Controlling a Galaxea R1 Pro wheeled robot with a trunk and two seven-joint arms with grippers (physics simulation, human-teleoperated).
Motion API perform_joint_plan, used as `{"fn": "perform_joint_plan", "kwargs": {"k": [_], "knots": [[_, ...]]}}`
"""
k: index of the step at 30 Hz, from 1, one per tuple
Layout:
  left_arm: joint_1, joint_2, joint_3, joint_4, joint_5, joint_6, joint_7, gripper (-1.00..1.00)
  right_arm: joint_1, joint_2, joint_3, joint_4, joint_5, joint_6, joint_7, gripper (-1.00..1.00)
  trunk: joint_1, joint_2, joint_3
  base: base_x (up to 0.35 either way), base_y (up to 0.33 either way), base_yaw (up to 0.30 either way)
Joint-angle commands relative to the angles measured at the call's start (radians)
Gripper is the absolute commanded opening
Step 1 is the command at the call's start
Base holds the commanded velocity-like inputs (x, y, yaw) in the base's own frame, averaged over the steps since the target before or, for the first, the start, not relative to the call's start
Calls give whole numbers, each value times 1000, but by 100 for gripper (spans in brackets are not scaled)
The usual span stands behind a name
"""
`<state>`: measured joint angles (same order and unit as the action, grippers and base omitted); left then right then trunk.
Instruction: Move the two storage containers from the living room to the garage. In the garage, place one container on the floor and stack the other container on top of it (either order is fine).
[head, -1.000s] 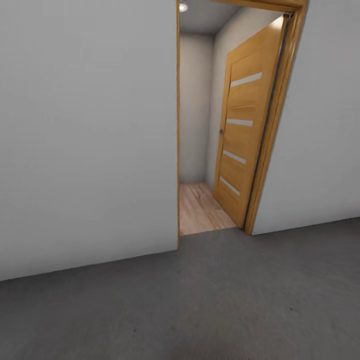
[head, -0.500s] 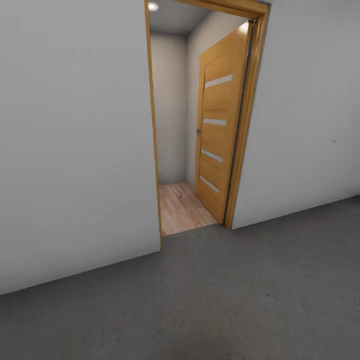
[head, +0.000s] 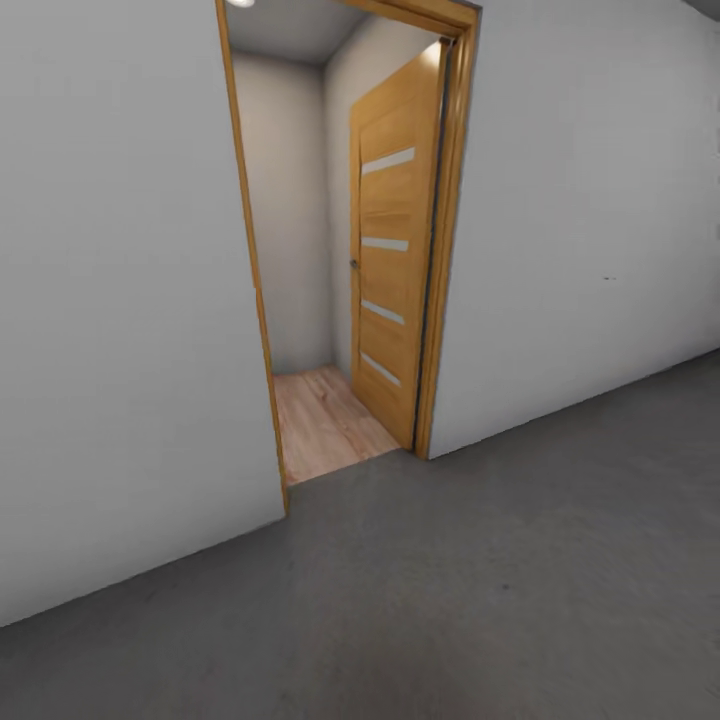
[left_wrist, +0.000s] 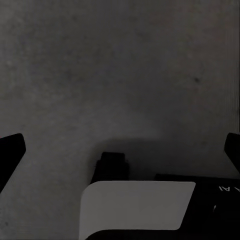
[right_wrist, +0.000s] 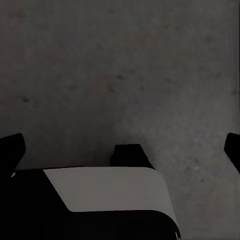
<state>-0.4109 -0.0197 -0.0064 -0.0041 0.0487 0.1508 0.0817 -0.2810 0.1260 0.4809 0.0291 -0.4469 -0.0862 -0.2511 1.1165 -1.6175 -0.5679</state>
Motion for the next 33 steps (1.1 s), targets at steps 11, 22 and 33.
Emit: {"fn": "perform_joint_plan", "kwargs": {"k": [11,22,33], "knots": [[0,0,-1,0,5,4,3,100,-1,1,8,3,-10,-6,0,100,0,0,-1,317,0,-22],[0,-2,-1,0,5,4,3,100,-1,1,8,3,-10,-7,0,100,0,0,-1,317,0,0],[0,-2,-1,0,5,4,3,100,-1,1,8,3,-10,-3,0,100,0,0,-1,317,0,-154]]}}
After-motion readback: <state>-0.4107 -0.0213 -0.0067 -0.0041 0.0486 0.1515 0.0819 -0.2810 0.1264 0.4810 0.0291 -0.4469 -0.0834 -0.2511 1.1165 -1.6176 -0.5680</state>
